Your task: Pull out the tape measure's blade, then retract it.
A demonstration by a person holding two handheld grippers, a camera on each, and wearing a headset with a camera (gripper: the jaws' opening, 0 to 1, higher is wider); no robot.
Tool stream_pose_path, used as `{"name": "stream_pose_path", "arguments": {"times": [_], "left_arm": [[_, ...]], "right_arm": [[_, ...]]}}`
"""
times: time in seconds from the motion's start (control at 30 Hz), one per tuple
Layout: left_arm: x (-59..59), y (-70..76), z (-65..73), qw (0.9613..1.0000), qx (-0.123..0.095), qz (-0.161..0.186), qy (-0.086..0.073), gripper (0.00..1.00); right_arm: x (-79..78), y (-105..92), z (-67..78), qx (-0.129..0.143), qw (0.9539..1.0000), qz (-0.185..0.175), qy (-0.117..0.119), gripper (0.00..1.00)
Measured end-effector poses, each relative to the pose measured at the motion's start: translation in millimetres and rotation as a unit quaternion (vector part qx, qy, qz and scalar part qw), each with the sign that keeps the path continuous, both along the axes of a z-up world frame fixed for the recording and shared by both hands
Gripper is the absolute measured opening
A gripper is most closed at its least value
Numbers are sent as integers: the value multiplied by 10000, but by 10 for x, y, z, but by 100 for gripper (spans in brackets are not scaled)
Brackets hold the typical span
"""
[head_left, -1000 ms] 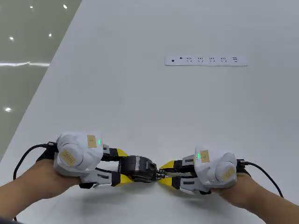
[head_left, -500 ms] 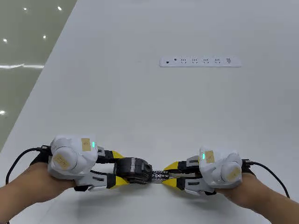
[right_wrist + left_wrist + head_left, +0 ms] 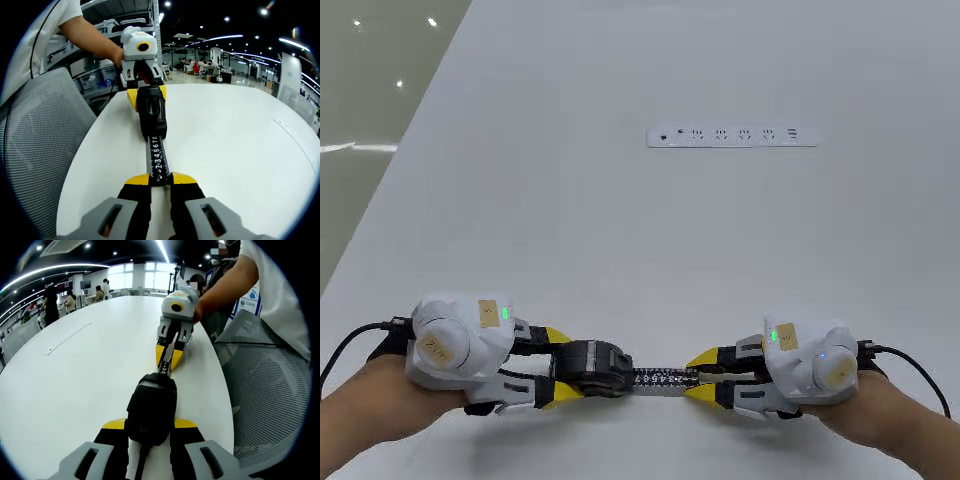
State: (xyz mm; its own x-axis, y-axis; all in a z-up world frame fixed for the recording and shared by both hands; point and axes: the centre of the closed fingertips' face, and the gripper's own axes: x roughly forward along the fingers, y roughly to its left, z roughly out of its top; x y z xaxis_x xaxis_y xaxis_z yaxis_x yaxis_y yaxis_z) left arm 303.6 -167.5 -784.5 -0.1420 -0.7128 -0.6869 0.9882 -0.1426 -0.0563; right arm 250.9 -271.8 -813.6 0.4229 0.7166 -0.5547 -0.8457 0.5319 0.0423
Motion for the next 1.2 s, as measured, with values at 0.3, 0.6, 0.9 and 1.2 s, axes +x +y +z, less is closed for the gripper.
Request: {"name": "stream_pose_path", "arguments": {"times": [0.3, 0.6, 0.9, 1.2], "left_arm": [[-3, -5, -2, 10000, 4, -1, -1, 28], [-2, -7, -3, 10000, 13, -12, -14, 28], [-1, -15, 1, 10000, 7, -15, -22, 28], [-5, -17, 3, 10000, 23, -32, -38, 28]], "right_arm": [[-89, -179, -11, -123, 9999, -69, 24, 11], [-154, -332, -8, -226, 9997, -89, 61, 11], [-233, -529, -7, -346, 9992, -152, 129, 11], [-315, -686, 3, -414, 9987, -238, 199, 11]]}}
